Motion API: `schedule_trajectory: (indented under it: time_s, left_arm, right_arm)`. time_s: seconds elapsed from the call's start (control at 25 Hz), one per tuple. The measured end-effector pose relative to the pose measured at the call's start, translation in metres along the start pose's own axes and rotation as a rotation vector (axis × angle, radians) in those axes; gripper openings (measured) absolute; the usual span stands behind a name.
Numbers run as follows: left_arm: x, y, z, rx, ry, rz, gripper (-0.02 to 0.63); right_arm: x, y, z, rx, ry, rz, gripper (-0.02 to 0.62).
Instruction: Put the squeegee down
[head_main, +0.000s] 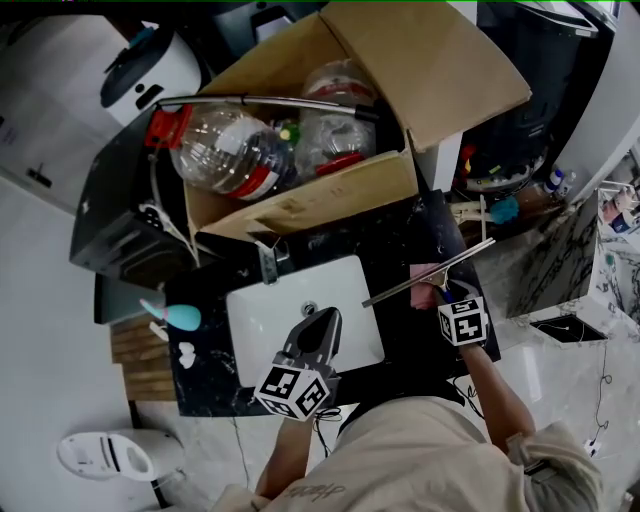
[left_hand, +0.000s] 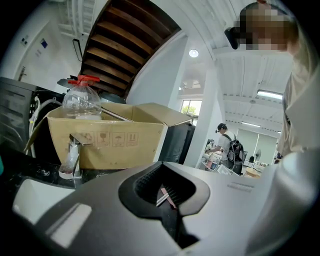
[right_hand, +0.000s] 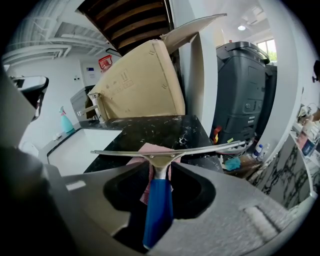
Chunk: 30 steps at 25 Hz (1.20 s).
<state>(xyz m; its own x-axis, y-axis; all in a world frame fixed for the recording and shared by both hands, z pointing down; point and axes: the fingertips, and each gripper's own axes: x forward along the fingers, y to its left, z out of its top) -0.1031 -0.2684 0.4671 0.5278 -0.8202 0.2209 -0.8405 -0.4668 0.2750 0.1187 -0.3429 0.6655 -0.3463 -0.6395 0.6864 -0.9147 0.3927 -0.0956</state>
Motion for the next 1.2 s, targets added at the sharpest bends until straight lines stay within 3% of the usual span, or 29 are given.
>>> schedule_trajectory:
  time_s: [0.48, 0.84, 1.04, 1.2]
  left_arm:
    - [-0.004, -0.008, -0.003, 0.015, -0.02, -0.036, 0.014]
    - [0.002, -0.019, 0.021, 0.066, -0.069, -0.091, 0.014]
    - [0.002, -0.016, 0.041, 0.102, -0.113, -0.091, 0.014]
    - [-0.005, -0.012, 0.065, 0.138, -0.17, -0.08, 0.014]
  right_arm:
    - [-0.058, 0.025, 0.04, -0.033, -0.135, 0.069, 0.13]
    - [-0.121, 0.033, 0.076, -0.033, -0.281, 0.111, 0.094]
    - [-0.158, 0.04, 0.111, -0.055, -0.428, 0.14, 0.087]
    - [-0.177, 0.044, 0.133, -0.09, -0.534, 0.14, 0.036]
